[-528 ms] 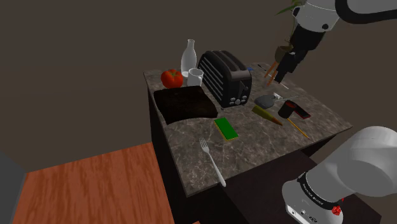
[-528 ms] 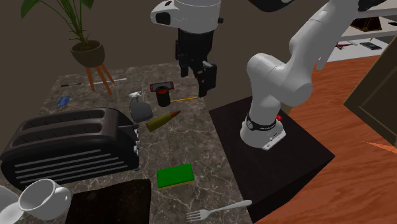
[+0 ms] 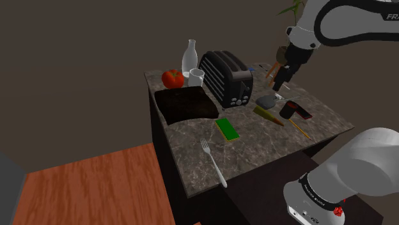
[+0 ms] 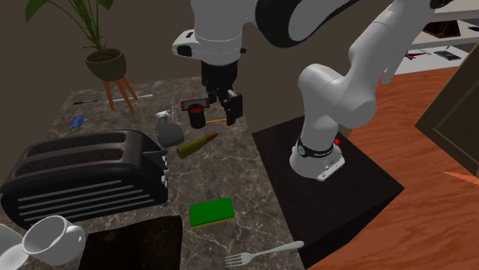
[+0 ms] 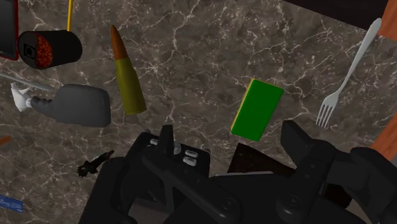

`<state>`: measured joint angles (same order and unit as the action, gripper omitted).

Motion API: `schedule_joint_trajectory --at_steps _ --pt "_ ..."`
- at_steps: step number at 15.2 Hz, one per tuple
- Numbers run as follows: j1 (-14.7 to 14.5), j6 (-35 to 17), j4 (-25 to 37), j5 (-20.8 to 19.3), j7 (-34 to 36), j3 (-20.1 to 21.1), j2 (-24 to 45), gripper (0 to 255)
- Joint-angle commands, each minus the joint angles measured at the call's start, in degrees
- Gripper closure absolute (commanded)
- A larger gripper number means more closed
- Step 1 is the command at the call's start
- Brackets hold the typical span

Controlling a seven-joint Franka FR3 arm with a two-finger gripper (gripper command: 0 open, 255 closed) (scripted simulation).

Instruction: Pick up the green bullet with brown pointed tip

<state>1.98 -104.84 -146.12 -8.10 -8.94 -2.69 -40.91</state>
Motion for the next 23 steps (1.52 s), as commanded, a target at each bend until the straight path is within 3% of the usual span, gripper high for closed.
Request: schedule_joint_trajectory --at_steps 1,14,23 --pt "0.9 -3.6 -1.7 -1.3 -1.4 -1.7 2.3 0" --pt "6.5 -25.4 -4.4 -8.1 -9.6 -12.0 23.7 0" --pt "9.5 -39.1 1.1 -6.9 -17.1 -17.3 44.4 0"
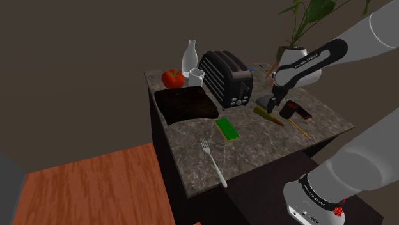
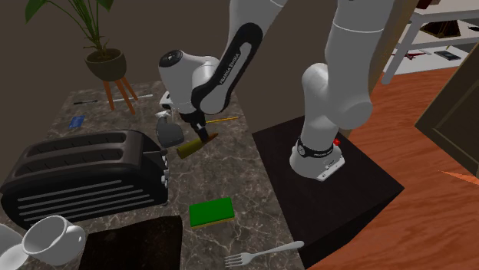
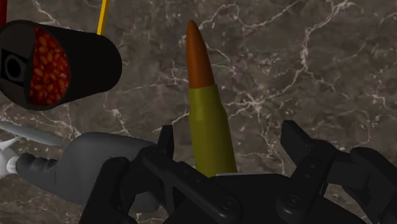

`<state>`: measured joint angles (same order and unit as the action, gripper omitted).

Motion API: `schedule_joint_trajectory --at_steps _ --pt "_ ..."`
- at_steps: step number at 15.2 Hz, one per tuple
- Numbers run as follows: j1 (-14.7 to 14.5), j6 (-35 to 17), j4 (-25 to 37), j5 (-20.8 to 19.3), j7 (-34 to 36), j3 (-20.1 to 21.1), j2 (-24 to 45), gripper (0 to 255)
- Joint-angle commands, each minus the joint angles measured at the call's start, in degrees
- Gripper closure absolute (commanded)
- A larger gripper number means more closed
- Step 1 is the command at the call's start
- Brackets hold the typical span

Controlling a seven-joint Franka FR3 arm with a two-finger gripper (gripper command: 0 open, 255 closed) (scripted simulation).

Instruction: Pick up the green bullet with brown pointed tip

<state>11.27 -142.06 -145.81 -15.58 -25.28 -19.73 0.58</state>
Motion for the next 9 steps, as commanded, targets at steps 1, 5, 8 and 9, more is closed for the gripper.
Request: schedule_joint_trajectory --at_steps 1,5,8,9 --pt "0.7 -3.1 1.8 1.2 -1.7 -0.5 5.3 0" --pt "1.2 -6.2 2.2 2.2 -2.4 -0.3 9.0 0" --pt "1.4 -8.6 2.3 2.8 -2.5 0.0 11.5 0" --pt "1.5 -9.4 2.4 3.1 -2.6 0.1 12.4 0"
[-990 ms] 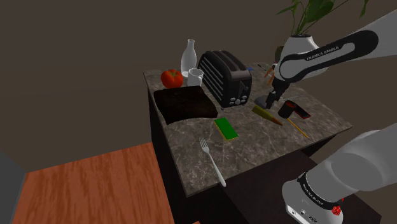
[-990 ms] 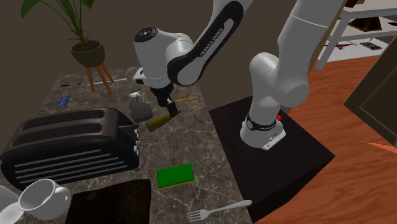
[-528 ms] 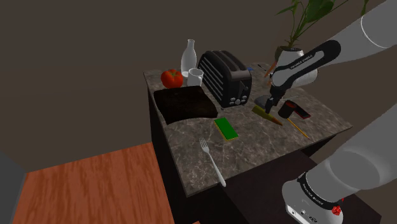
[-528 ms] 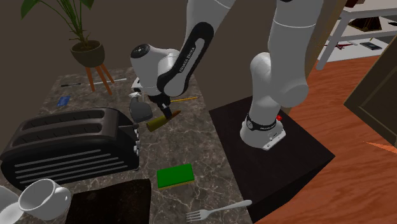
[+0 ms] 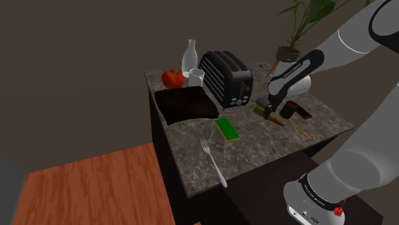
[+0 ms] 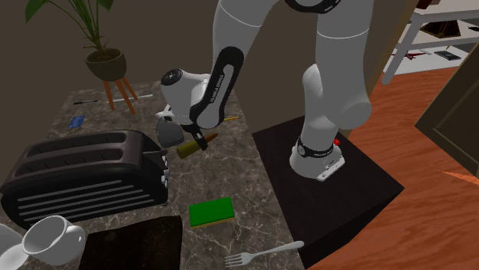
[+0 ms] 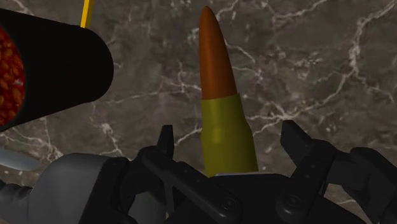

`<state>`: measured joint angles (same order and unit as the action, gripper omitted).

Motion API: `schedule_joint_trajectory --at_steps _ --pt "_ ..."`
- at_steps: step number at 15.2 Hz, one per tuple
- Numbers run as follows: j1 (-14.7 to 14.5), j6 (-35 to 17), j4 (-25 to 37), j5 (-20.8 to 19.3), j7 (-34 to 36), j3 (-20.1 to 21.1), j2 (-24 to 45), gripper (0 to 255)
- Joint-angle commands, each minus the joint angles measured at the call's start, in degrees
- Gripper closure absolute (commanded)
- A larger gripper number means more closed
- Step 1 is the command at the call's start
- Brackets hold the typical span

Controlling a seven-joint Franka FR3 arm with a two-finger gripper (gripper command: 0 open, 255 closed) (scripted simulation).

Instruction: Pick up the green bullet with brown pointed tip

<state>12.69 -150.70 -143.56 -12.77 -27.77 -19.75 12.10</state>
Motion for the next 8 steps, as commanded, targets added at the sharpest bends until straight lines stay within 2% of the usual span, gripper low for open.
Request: schedule_joint_trajectory --at_steps 1,2,3,8 --pt "0.2 -1.2 0.2 0.4 -0.1 0.2 1.4 0" --pt "0.2 -1.2 0.2 0.4 -0.1 0.2 1.4 0" --pt "0.2 -1.3 0.2 0.5 -0.1 0.3 1.5 255" --pt "0.1 -1.3 0.2 0.4 -0.1 0.3 1.5 255"
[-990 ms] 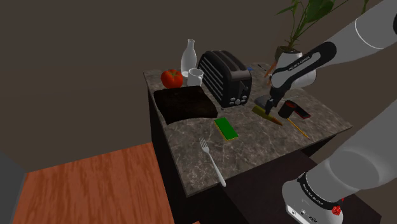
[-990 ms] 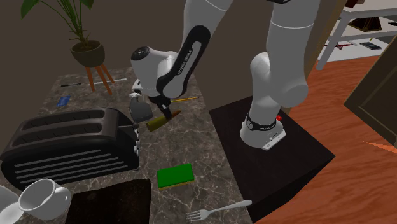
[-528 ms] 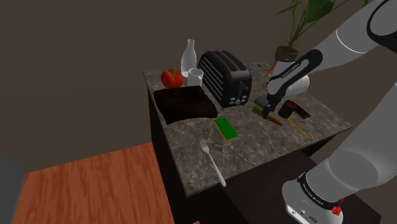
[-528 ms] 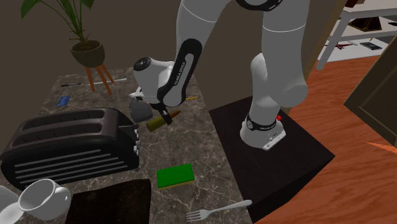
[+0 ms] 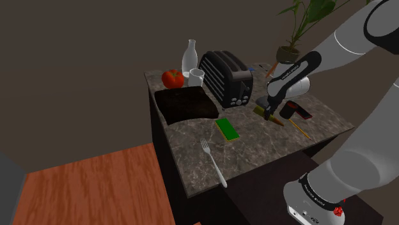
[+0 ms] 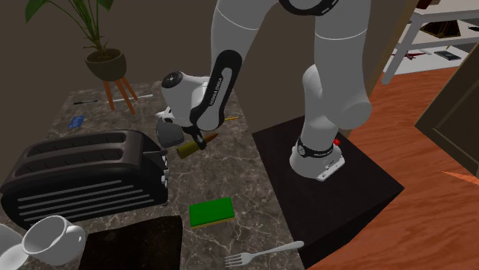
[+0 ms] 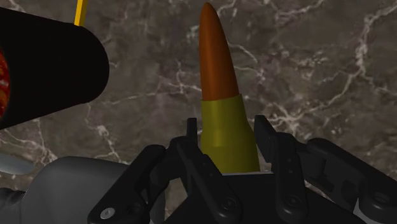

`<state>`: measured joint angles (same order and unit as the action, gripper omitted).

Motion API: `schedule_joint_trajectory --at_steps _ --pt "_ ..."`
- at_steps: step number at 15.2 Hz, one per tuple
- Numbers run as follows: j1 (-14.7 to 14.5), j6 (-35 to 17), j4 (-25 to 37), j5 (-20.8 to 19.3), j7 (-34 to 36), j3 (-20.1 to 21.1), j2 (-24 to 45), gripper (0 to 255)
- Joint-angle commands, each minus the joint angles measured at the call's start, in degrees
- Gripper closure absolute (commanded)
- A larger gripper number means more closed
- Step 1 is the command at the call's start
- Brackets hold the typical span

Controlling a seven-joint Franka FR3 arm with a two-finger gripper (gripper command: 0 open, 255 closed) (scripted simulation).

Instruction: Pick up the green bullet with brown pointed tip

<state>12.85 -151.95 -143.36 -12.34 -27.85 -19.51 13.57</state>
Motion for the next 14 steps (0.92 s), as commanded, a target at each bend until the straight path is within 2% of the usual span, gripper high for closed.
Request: schedule_joint_trajectory --at_steps 1,4,14 --pt "0.0 0.0 0.0 0.0 0.0 0.0 0.0 255" --pt "0.0 0.0 0.0 0.0 -0.1 0.0 -0.1 255" --pt "-0.8 8.2 0.0 -2.2 0.4 -0.9 -8.5 255"
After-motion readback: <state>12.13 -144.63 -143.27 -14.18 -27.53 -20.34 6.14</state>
